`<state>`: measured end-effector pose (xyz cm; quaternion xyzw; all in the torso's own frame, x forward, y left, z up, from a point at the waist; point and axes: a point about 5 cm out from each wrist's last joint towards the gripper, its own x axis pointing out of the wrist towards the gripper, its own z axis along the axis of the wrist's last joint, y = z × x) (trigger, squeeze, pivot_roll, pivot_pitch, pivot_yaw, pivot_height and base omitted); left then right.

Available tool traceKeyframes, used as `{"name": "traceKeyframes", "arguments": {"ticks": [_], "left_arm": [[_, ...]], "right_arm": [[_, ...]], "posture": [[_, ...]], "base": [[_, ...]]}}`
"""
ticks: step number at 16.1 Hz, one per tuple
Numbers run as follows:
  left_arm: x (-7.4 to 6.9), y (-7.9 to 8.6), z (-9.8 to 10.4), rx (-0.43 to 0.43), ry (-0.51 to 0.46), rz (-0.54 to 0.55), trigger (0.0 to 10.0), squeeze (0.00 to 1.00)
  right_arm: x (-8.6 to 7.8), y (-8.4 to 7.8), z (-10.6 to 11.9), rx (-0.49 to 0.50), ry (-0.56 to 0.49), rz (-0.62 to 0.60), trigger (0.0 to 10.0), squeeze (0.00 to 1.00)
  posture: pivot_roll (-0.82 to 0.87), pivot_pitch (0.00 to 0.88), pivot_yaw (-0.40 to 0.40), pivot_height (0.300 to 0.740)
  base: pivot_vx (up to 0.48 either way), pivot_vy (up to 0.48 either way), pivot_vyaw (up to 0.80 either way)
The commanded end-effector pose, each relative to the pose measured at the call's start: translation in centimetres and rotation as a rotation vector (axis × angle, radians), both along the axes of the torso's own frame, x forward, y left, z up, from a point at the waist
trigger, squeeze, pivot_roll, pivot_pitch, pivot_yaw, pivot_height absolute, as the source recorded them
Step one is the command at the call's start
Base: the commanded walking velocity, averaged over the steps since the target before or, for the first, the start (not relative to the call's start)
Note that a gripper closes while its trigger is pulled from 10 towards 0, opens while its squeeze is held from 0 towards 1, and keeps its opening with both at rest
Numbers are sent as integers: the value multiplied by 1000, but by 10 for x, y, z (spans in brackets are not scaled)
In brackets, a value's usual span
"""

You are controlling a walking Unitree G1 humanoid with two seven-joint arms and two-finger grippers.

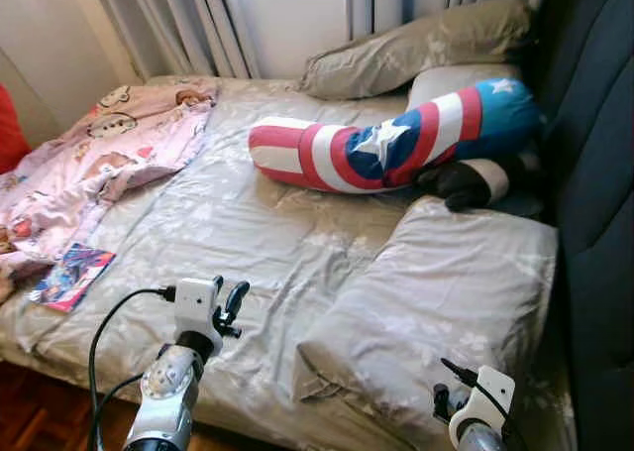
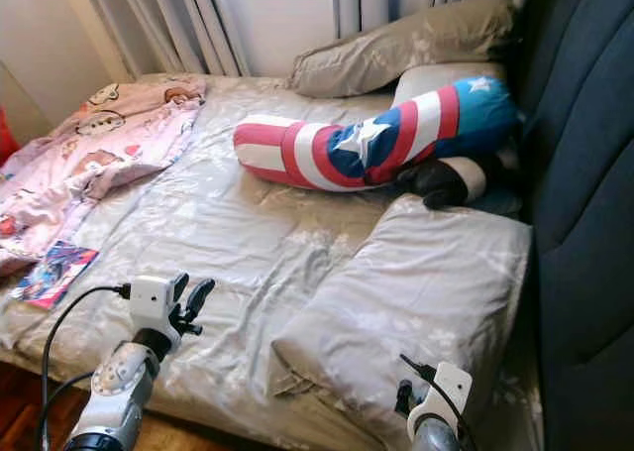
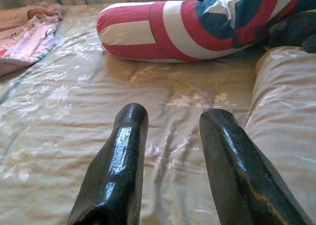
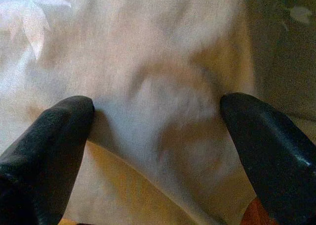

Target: Clean up the room

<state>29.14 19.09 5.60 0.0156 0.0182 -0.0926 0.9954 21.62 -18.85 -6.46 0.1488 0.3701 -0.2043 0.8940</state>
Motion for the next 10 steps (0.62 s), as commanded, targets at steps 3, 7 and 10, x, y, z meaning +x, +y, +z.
{"name": "traceKeyframes", "arguments": {"ticks": [3, 7, 10], "left_arm": [[2, 5, 14, 3, -26, -12, 10000, 0], [1, 0, 23, -4, -33, -36, 10000, 0], [-10, 3, 29, 2, -33, -51, 10000, 0]], "right_arm": [[-5, -8, -1, -30, 11, -73, 10000, 0], [-5, -12, 0, -28, -14, -74, 10000, 0], [-7, -1, -3, 19, -26, -48, 10000, 0]], "posture": [[82, 124, 145, 740], [89, 150, 151, 740], [104, 169, 160, 740]], "base": [[0, 0, 0], [0, 0, 0], [0, 0, 0]]}}
